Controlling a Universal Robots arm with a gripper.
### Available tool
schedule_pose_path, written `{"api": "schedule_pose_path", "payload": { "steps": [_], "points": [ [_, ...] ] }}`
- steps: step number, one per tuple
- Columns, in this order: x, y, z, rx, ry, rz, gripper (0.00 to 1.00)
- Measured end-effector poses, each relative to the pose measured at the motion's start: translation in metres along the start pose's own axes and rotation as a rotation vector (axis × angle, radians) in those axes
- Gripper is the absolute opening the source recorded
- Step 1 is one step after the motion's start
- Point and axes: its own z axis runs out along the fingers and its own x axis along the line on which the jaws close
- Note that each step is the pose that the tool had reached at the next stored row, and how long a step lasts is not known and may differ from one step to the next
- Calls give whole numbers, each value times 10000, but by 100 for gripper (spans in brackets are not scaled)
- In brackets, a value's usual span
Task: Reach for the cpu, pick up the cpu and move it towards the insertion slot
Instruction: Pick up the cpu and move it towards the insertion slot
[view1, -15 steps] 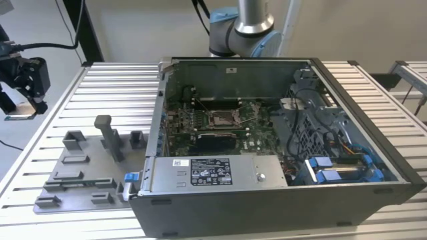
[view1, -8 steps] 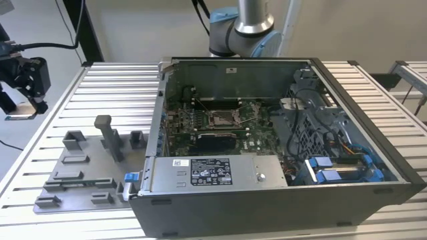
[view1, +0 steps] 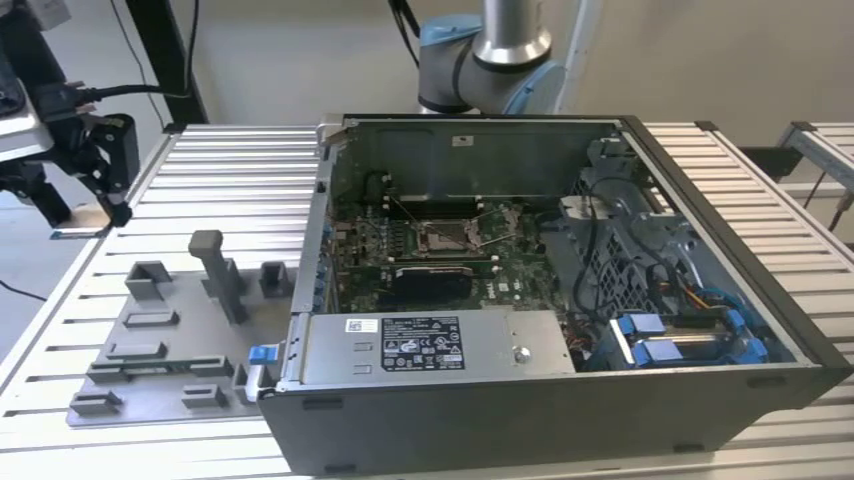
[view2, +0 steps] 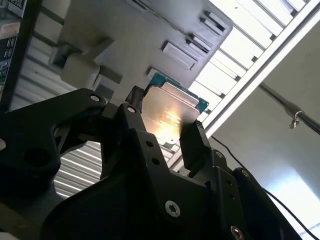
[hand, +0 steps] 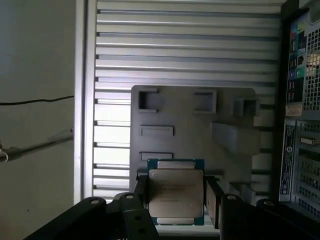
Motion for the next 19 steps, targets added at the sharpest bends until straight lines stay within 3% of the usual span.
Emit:
{"api": "schedule_pose_path", "payload": {
  "steps": [4, 7, 8, 10, 11, 12, 13, 15, 16, 19],
  "points": [
    [-101, -1, -1, -40, -177, -3, 0],
    [-139, -2, -1, -92, -370, -7, 0],
    [-149, -2, 0, -113, -396, -16, 0],
    [-162, -2, 0, -114, -394, -24, 0],
    [-167, -3, 0, -154, -393, -25, 0],
    [-172, -3, 0, -273, -382, -23, 0],
    [-180, -3, 0, -457, -347, -19, 0],
    [-190, -3, -1, -758, -292, -11, 0],
    [-193, -3, 0, -787, -224, -7, 0],
    [-195, -3, 0, -795, 320, 31, 0]
  ]
}}
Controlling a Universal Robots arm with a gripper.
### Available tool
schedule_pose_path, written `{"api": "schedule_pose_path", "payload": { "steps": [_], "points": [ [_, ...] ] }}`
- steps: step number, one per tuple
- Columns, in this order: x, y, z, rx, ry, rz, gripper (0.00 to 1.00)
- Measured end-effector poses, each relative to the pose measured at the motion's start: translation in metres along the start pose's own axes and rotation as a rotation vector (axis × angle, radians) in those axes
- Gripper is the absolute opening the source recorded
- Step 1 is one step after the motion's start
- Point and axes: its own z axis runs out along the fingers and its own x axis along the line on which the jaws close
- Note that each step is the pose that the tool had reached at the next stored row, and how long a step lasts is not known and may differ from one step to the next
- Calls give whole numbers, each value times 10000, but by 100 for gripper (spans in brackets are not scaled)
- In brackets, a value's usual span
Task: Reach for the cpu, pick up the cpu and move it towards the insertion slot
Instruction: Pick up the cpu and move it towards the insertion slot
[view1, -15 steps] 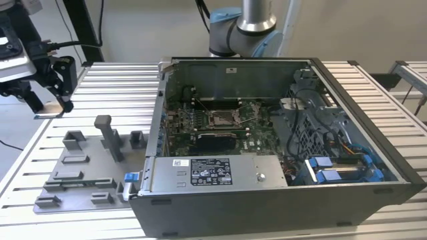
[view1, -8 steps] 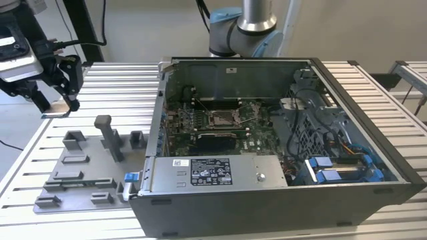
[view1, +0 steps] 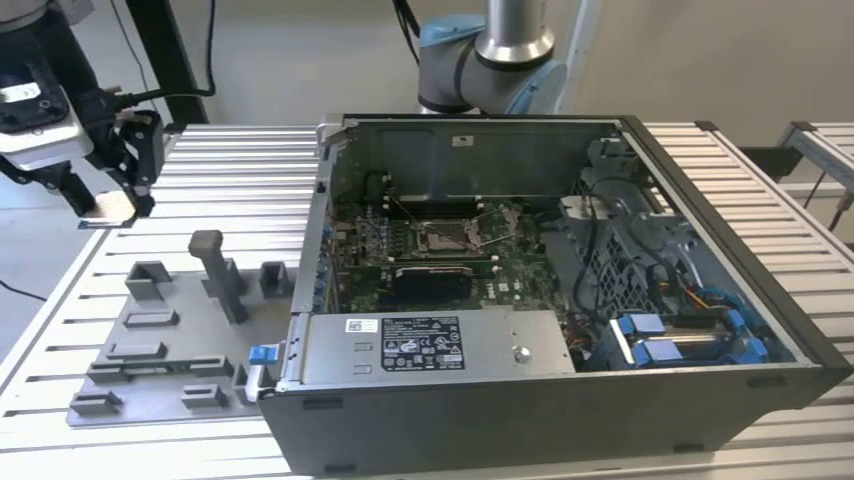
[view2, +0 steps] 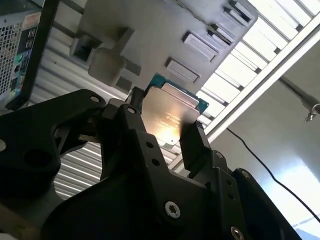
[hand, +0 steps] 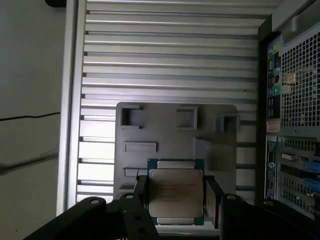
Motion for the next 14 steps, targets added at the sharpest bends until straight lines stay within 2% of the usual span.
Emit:
{"api": "schedule_pose_path", "payload": {
  "steps": [1, 7, 8, 9, 11, 12, 13, 14],
  "points": [
    [-7, 0, -1, -2, 107, 12, 0],
    [-80, -1, -2, 11, 113, -41, 0],
    [-86, 0, -2, 26, 88, -74, 0],
    [-88, -1, -3, 47, 28, -115, 0],
    [-95, -1, -1, 106, -208, -187, 0],
    [-97, -1, 0, 154, -296, -203, 0],
    [-99, -1, 2, 184, -341, -206, 0],
    [-105, -2, 2, 187, -343, -208, 0]
  ]
}}
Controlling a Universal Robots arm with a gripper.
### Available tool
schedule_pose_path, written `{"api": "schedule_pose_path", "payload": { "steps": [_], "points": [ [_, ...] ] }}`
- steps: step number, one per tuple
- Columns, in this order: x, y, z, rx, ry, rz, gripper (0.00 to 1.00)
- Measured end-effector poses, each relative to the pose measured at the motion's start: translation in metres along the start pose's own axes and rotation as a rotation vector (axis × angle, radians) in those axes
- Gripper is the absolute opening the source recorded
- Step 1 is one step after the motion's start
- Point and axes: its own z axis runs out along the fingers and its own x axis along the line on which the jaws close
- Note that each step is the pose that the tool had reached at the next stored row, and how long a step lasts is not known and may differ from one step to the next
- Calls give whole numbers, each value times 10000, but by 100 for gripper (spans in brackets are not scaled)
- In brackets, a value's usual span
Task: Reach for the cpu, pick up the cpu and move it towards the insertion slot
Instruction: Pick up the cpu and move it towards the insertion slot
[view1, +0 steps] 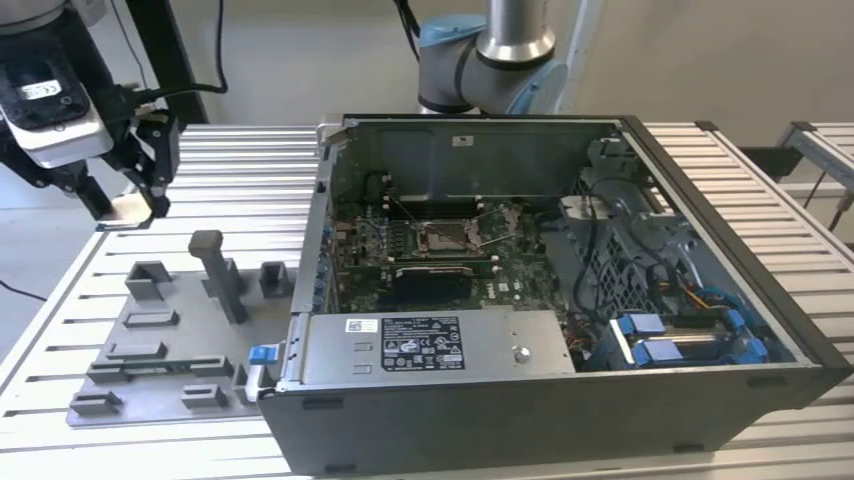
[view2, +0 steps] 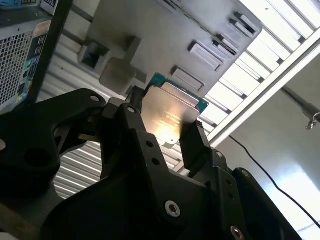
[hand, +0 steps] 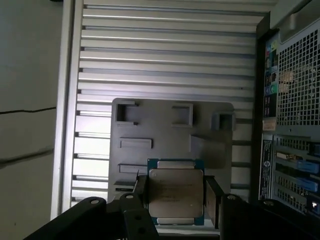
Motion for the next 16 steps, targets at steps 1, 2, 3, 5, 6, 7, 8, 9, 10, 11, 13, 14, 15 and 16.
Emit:
{"api": "schedule_pose_path", "payload": {
  "steps": [1, 2, 3, 5, 6, 7, 8, 9, 10, 11, 13, 14, 15, 16],
  "points": [
    [-6, 0, -1, 3, 2, 1, 0],
    [-17, 0, -1, 3, 1, 2, 0],
    [-30, 0, -1, 2, 1, 2, 0],
    [-58, -1, -1, 3, 1, 2, 0],
    [-75, -2, -1, 3, 2, 1, 0],
    [-92, -3, -1, 3, 2, 2, 0],
    [-135, -4, -1, 3, 1, 1, 0],
    [-162, -5, -1, 3, 2, 2, 0],
    [-193, -6, -1, 3, 2, 1, 0],
    [-221, -7, -1, 2, 1, 2, 0],
    [-283, -9, -2, 4, 2, 2, 0],
    [-309, -9, -1, 3, 1, 2, 0],
    [-340, -10, -1, 3, 1, 2, 0],
    [-373, -11, -1, 2, 1, 2, 0]
  ]
}}
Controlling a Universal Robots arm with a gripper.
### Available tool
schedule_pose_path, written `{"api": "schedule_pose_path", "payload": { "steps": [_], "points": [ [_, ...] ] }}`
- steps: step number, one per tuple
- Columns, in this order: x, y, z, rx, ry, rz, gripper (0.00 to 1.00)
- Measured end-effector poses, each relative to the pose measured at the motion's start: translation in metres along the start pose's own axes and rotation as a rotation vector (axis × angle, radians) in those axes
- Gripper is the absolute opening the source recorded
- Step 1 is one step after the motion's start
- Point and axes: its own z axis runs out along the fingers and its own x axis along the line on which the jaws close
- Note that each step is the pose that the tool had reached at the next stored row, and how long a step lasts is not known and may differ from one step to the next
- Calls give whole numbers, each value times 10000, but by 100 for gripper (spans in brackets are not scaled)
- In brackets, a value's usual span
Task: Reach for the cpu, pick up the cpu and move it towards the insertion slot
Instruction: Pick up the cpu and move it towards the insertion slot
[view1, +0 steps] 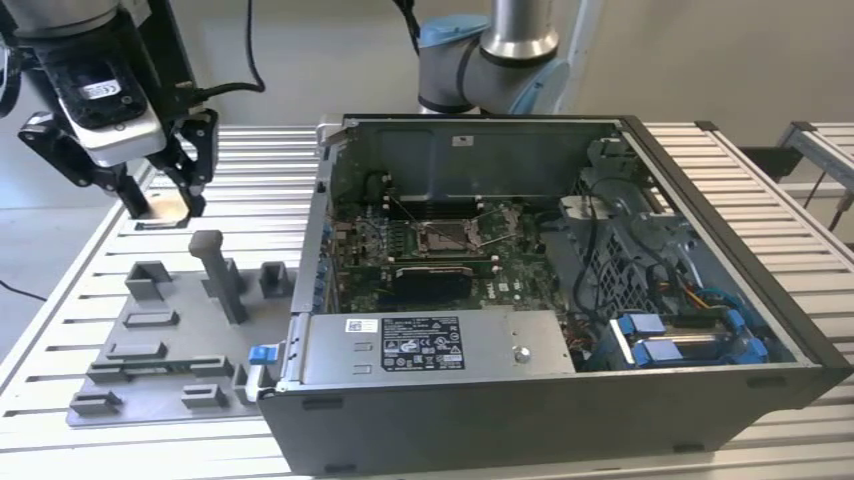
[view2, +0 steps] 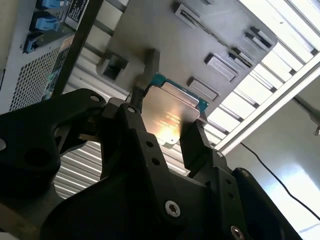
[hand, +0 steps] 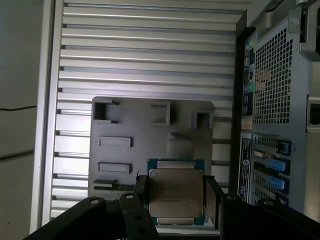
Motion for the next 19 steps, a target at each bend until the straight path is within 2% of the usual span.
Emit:
{"api": "schedule_pose_path", "payload": {
  "steps": [4, 19],
  "points": [
    [-142, -4, 0, 0, 0, 0, 0],
    [-818, -26, -1, 0, 11, 0, 0]
  ]
}}
